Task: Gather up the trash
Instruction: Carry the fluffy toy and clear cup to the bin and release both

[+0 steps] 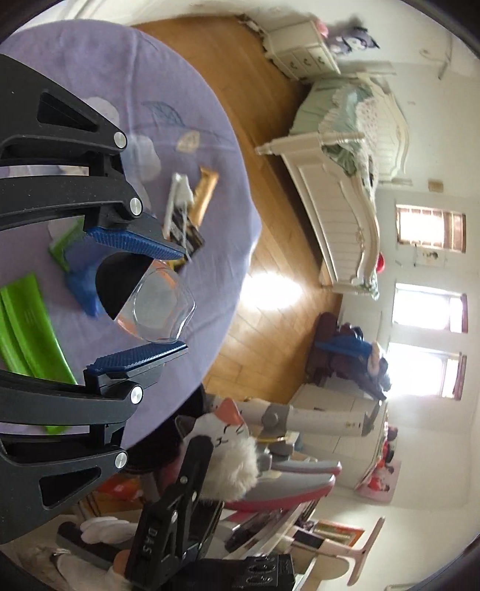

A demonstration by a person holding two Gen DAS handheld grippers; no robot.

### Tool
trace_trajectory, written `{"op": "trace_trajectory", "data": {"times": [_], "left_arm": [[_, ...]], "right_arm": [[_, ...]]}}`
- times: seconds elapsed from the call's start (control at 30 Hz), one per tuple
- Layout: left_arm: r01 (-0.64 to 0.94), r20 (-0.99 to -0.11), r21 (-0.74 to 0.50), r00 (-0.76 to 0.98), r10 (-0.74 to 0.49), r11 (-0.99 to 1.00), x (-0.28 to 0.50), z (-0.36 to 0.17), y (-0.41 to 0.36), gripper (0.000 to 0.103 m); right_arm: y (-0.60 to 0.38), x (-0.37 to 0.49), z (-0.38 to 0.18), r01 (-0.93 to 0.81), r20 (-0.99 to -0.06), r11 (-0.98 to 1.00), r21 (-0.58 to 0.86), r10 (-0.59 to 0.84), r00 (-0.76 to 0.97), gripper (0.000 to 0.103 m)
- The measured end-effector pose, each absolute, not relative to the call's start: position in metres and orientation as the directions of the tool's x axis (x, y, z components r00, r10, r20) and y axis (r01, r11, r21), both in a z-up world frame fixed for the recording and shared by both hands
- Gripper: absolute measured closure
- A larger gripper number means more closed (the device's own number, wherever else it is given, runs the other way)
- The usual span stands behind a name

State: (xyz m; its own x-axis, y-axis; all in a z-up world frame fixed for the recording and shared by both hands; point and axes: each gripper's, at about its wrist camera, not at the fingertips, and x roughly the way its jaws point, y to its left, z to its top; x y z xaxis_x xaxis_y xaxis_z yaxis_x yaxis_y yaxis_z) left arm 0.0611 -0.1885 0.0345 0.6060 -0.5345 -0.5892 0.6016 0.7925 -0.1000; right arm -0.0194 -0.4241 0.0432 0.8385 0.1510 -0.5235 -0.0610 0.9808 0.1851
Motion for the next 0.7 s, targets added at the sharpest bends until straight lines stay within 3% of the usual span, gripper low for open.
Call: {"op": "trace_trajectory", "data": {"times": [0.37, 0.7], "left_arm": [[0.731, -0.592, -0.13, 0.485, -0.644, 0.67, 0.052, 0.025, -0.295, 0.057], [0.759, -0.64, -0.176, 0.396, -0.659, 0.627, 0.063, -0.006, -0.357, 0.057]], "right_arm": [[-0.5, -0.029, 0.022, 0.111, -0.544, 0.971, 0.21, 0.022, 0.839, 0.052], [-0.541, -0.039, -0.007, 0.19, -0.587, 0.955, 0.227, -0.022, 0.81, 0.052]]}}
